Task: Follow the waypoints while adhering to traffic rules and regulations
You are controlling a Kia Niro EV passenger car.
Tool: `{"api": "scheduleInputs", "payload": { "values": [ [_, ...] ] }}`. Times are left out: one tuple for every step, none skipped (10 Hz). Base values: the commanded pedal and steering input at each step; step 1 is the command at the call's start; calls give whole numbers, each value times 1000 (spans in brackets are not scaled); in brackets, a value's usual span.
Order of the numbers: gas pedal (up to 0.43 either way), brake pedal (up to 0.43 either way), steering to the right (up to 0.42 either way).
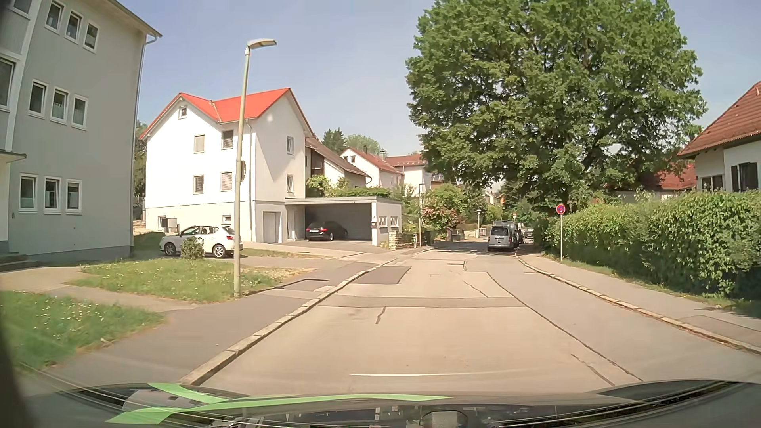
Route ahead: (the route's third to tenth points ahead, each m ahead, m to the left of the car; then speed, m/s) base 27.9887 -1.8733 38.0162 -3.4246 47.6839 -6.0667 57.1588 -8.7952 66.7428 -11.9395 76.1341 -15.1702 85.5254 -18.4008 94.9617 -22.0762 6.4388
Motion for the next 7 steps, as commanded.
{"api": "scheduleInputs", "payload": {
  "values": [
    [0, 0, 30],
    [0, 0, 26],
    [0, 0, 21],
    [0, 0, 21],
    [0, 0, 23],
    [0, 0, 24],
    [0, 0, 24]
  ]
}}
